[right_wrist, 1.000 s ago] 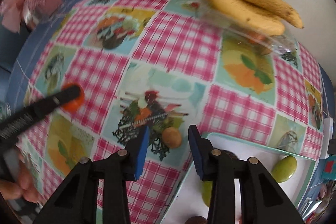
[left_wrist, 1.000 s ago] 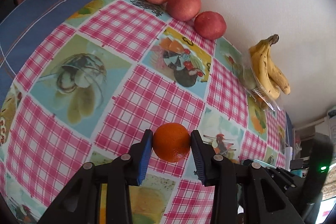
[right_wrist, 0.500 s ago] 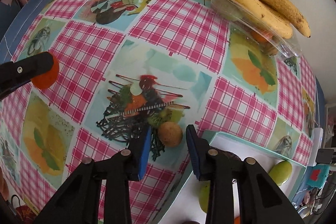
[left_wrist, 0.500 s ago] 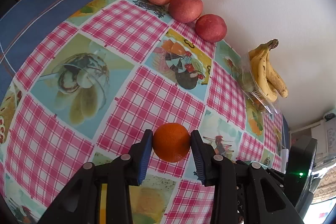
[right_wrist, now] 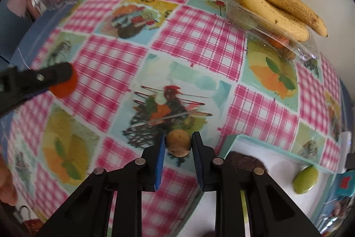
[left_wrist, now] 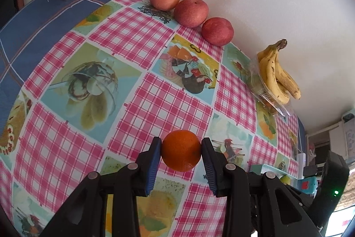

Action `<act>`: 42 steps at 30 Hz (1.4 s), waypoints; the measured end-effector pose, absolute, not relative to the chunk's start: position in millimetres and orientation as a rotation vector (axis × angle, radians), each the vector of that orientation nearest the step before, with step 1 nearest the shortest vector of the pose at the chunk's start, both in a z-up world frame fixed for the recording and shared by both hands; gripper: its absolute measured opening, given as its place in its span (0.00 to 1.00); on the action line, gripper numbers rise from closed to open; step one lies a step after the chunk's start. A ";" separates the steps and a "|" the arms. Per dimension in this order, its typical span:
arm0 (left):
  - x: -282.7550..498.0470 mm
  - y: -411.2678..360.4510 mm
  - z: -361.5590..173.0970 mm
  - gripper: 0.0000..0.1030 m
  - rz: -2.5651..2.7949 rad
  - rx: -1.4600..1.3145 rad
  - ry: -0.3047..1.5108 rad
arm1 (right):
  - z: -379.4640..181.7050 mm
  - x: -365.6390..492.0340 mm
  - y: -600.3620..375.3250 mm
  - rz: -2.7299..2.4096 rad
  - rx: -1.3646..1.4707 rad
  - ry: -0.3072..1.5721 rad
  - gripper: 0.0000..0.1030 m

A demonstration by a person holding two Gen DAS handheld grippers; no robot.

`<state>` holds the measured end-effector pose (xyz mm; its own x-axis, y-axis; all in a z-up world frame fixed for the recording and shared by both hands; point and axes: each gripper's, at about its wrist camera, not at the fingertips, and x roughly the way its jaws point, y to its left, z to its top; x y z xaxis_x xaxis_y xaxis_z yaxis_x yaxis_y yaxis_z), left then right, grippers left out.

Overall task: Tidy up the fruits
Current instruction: 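Grasp the brown kiwi with the right tool while the left tool holds its tangerine, then carry the kiwi with the right tool while the left tool carries the tangerine over the tray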

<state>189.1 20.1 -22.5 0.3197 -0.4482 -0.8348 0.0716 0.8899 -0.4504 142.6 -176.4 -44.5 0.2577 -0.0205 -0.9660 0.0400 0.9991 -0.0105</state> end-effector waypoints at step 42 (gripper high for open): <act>83.7 -89.3 40.2 0.38 -0.593 -0.057 1.103 | 28.7 -17.8 -250.0 -0.336 0.423 0.943 0.25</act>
